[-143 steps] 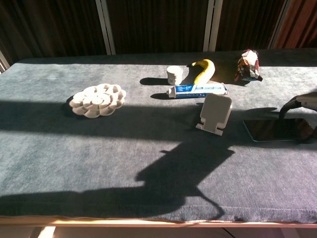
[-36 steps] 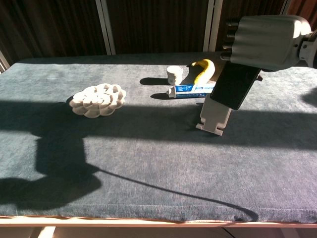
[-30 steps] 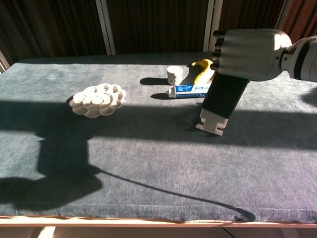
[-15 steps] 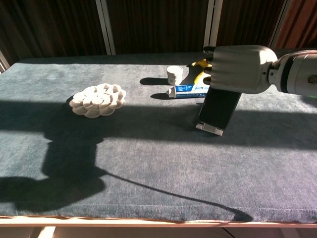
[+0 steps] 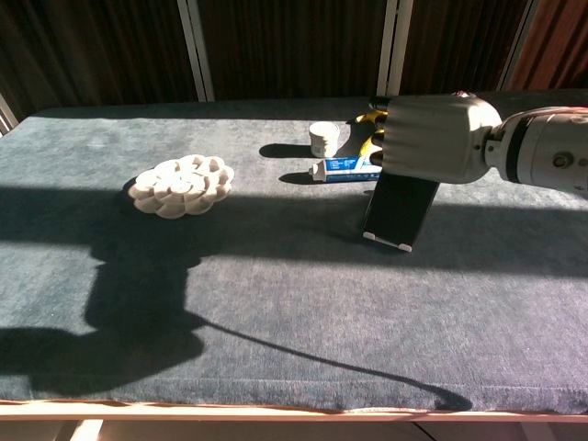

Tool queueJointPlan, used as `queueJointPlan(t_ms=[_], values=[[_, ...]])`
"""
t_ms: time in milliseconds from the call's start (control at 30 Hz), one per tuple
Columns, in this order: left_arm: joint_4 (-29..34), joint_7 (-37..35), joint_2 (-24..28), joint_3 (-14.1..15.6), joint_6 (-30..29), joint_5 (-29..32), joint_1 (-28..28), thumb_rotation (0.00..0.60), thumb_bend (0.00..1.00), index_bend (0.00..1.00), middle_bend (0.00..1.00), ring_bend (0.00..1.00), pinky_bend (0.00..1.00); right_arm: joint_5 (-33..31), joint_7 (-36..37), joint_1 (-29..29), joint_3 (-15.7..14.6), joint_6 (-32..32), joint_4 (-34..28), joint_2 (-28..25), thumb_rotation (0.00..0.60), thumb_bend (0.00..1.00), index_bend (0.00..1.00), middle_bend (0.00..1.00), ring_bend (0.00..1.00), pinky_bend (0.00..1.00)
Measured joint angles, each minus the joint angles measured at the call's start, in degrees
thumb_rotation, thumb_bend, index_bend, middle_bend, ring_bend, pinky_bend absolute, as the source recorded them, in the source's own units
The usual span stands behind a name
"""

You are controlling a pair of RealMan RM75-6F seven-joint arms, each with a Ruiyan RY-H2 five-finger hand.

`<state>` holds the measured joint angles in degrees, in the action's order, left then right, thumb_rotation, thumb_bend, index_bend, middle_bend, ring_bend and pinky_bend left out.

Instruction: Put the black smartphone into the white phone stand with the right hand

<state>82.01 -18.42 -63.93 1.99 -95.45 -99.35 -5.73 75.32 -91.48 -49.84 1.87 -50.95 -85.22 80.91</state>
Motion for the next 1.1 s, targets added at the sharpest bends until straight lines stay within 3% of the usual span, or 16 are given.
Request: queueJointPlan(t_ms=[333,700,967,1100], values=[[0.03,-0.09,0.03,0.04,-0.14,-0.04,0.07,0.600,0.41,0.00,0.00,0.00,0.00,-1.81,-1.09,-0.68,-0.89,-0.72,-0.37,-0.17,0.600,0.29,0.59,0.58,0.36,0.29],[-0.02,-0.15,0.10,0.01,-0.25,0.04,0.13,0.600,0.41,0.00,0.00,0.00,0.00,-4.94,-3.27,-1.45,-1.42,-2.07,-0.22,0.88,0.600,0.29,0.54,0.56,0.35,0.29],[-0.08,-0.29,0.18,0.05,-0.27,-0.02,0.13,0.600,0.41,0.00,0.00,0.00,0.00,-7.62,-4.59,-1.84,-1.88,-3.25,-0.96,1.26,0.600,0.27,0.31,0.50,0.30,0.26],[-0.06,-0.06,0.17,-0.06,-0.26,0.26,0.18,0.600,0.41,0.00,0.00,0.00,0.00,-9.01,-5.76,-1.88,-2.17,-4.27,-1.23,1.51,0.600,0.27,0.15,0.36,0.21,0.23]])
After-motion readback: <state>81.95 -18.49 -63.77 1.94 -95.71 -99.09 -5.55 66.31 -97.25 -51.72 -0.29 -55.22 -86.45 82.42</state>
